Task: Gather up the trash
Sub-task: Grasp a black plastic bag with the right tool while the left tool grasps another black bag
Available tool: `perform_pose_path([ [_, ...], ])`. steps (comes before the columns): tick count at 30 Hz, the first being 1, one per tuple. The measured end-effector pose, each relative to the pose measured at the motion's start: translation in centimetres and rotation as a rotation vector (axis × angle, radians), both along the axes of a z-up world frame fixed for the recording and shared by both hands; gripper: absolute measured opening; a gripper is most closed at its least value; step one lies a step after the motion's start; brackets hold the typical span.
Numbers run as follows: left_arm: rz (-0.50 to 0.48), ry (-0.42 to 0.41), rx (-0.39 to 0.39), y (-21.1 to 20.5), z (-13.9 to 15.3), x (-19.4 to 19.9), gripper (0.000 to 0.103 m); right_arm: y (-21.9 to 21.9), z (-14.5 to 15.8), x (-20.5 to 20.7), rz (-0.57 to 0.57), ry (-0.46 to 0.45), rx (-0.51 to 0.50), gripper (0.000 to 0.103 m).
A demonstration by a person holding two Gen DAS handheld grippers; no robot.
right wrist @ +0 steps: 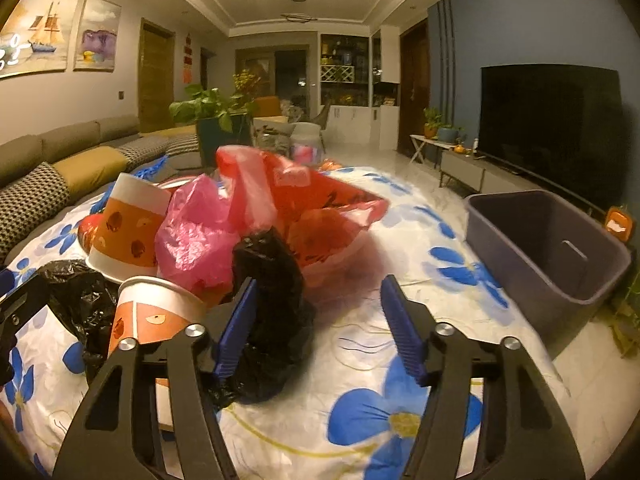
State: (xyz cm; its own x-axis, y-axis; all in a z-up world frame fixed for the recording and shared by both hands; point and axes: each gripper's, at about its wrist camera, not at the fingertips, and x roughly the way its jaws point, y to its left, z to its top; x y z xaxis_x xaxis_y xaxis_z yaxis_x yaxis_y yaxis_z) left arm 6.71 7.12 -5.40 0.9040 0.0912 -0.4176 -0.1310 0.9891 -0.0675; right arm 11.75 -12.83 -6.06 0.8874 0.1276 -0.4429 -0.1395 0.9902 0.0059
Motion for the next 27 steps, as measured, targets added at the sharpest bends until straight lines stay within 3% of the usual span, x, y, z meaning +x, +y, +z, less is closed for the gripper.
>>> perform_pose_path([
  [2, -0.003, 0.005, -0.003, -0.1, -0.2, 0.4, 0.096, 0.3, -0.3, 0.3, 0.029, 0.004, 0.004, 0.055],
  [7, -0.018, 0.019, -0.012, -0.3, -0.8, 1.2, 0.09, 1.1, -0.9, 1.0, 0.081, 0.025, -0.009, 0.028],
  [8, -0.02, 0.02, -0.013, -0.3, -0.9, 1.3, 0.09, 1.3, -0.9, 1.0, 0.092, 0.024, -0.014, 0.018],
  [11, -0.031, 0.037, -0.02, -0.4, -1.4, 2.0, 0.084, 1.5, -0.8, 0.7, 0.097, 0.006, -0.032, 0.006],
  [13, -0.04, 0.05, -0.03, -0.3, -1.6, 2.4, 0.075, 1.3, -0.5, 0.2, 0.092, -0.012, -0.037, 0.005],
  [17, -0.065, 0.065, -0.063, 0.0, -2.1, 3.1, 0.07, 0.6, 0.4, -0.3, 0.065, -0.049, -0.036, 0.005],
  [20, -0.115, 0.09, -0.104, 0.0, -2.4, 3.7, 0.054, 0.1, 0.9, -0.8, 0.045, -0.063, -0.039, 0.005],
  [23, -0.136, 0.096, -0.126, 0.0, -2.6, 3.7, 0.026, -0.2, 1.2, -1.3, 0.039, -0.073, -0.039, 0.005],
  [24, -0.135, 0.098, -0.123, -0.1, -2.6, 3.7, 0.012, -0.2, 1.2, -1.5, 0.038, -0.076, -0.041, 0.005],
  [27, -0.135, 0.092, -0.135, 0.1, -2.5, 3.3, 0.003, -0.3, 1.3, -1.8, 0.033, -0.084, -0.045, 0.005],
])
